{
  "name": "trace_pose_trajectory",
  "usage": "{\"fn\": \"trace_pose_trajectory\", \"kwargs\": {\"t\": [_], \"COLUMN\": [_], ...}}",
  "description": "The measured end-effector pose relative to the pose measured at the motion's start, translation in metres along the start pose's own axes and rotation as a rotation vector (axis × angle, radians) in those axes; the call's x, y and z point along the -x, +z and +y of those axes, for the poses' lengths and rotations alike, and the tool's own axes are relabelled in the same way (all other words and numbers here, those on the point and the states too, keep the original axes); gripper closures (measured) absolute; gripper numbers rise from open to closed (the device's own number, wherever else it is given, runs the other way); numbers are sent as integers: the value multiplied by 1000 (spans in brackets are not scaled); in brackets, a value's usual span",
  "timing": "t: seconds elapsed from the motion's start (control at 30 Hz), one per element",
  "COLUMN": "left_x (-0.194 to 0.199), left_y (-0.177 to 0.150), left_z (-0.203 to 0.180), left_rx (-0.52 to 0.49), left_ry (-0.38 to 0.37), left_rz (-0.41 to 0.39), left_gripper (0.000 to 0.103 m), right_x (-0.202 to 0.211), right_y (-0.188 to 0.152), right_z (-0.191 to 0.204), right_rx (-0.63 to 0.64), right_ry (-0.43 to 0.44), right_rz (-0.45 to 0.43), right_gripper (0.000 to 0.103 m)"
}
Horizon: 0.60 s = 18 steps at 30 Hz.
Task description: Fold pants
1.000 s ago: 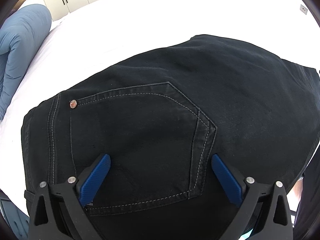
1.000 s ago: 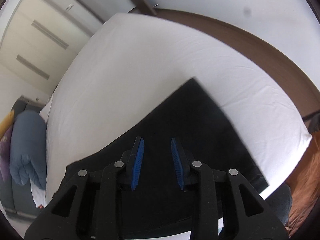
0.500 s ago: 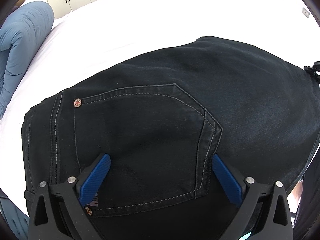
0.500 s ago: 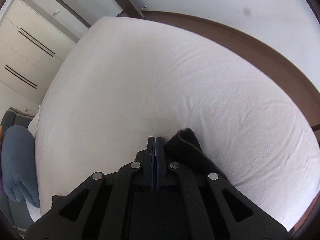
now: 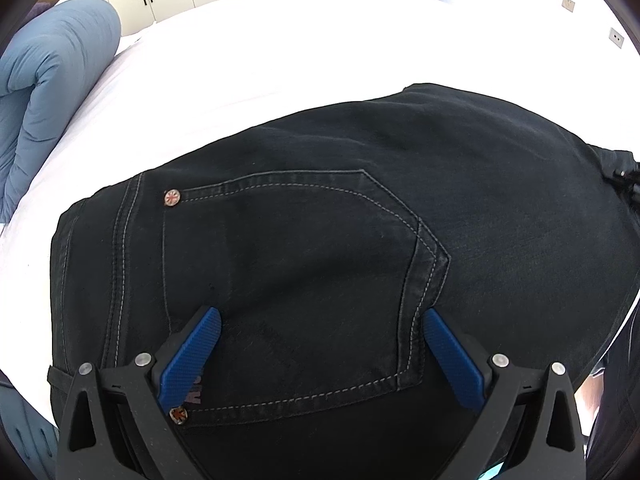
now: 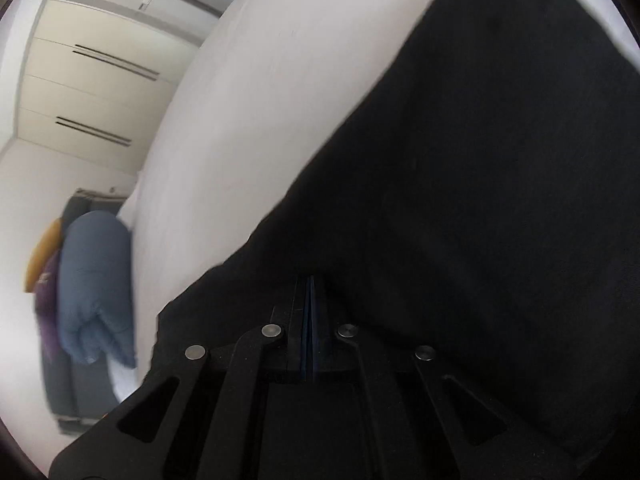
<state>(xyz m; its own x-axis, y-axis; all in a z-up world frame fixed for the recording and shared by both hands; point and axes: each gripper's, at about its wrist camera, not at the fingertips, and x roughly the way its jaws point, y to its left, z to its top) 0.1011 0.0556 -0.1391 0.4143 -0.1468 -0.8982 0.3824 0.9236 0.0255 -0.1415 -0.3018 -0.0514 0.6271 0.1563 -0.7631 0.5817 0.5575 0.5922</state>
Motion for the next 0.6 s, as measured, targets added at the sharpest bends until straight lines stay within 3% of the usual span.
{"fn": "trace_pose_trajectory", "kwargs": {"t": [0.07,0.1,0.17,0.27,0.37,0.43,0.5,0.57,0.6], "left_x": [1,1,4,7,11,12,12,12,11], "left_y": [-3,-4,-7,-13,-26,-32,-35,-38,-38], "left_z": [0,0,0,-2,-3,-3,-3,-3,-3], "left_rx": [3,4,16,35,58,68,70,73,73], "left_ry": [5,7,14,26,25,22,21,17,16], "left_rz": [-9,-12,-14,-22,-38,-51,-57,-62,-63], "left_gripper": [0,0,0,0,0,0,0,0,0], "right_x": [11,8,-10,-62,-112,-159,-213,-249,-266], "right_y": [6,12,2,-35,-64,-83,-99,-104,-100], "right_z": [28,27,77,161,223,245,253,250,239], "right_rx": [43,55,140,301,452,403,381,417,377], "right_ry": [-83,-30,116,261,283,319,271,179,180], "right_rz": [-54,-42,71,324,441,595,711,694,700], "right_gripper": [95,95,95,95,94,94,94,95,103]}}
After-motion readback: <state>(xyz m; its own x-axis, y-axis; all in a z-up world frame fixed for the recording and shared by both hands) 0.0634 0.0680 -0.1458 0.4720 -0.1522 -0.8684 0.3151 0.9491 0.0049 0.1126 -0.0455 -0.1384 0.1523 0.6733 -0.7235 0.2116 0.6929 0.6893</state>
